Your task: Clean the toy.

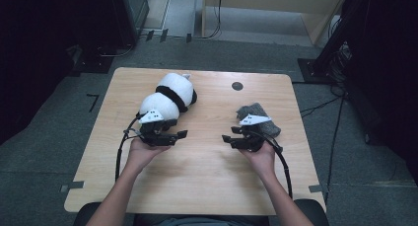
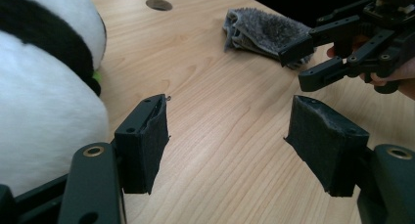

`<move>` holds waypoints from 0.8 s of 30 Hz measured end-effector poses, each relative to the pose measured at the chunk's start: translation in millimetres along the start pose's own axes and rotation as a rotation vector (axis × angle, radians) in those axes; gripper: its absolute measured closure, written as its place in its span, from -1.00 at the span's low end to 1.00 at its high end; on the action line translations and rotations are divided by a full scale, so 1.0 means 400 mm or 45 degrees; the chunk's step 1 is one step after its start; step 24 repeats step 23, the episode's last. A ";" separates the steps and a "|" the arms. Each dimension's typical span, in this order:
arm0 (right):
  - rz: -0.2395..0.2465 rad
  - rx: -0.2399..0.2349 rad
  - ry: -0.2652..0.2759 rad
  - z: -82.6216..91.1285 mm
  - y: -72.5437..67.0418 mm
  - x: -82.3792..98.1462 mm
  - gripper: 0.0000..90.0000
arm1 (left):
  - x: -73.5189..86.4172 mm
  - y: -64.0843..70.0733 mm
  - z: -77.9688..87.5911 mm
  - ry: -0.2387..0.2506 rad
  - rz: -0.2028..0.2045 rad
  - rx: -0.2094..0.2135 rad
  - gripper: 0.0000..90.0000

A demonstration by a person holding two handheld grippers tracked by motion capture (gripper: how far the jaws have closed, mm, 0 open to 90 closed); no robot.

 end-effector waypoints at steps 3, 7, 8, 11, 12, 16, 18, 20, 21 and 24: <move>0.019 -0.005 0.007 -0.012 -0.012 0.003 -0.02 | 0.007 0.005 -0.017 -0.015 -0.002 -0.003 -0.31; 0.034 -0.010 0.002 -0.026 -0.022 0.007 -0.03 | 0.015 0.012 -0.039 -0.018 0.004 0.005 -0.31; 0.026 -0.009 -0.001 -0.028 -0.025 0.009 -0.03 | 0.017 0.014 -0.045 -0.020 0.011 0.006 -0.31; 0.037 0.000 0.019 -0.035 -0.028 0.014 -0.03 | 0.022 0.017 -0.062 -0.039 0.017 0.010 -0.31; 0.038 0.000 0.019 -0.037 -0.028 0.015 -0.03 | 0.024 0.018 -0.068 -0.047 0.013 0.015 -0.31; 0.036 0.006 0.013 -0.041 -0.027 0.020 -0.03 | 0.029 0.020 -0.087 -0.075 0.001 0.006 -0.31; 0.032 0.003 0.017 -0.039 -0.027 0.021 -0.03 | 0.032 0.020 -0.094 -0.084 0.001 -0.001 -0.31; 0.023 0.005 0.022 -0.038 -0.025 0.022 -0.03 | 0.034 0.021 -0.099 -0.090 -0.007 -0.001 -0.31; 0.020 0.004 0.019 -0.038 -0.024 0.023 -0.03 | 0.034 0.022 -0.101 -0.089 -0.006 0.000 -0.31; 0.018 0.006 0.018 -0.038 -0.020 0.025 -0.04 | 0.034 0.021 -0.103 -0.091 -0.004 0.002 -0.31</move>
Point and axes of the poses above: each handheld gripper's, and its own axes: z roughly backward along the jaws, x roughly out of its underside, y roughly to its right, the point moved 3 cm from there along -z, roughly forward along the jaws, and after that the axes turned 4 degrees about x, right-handed, at the moved point
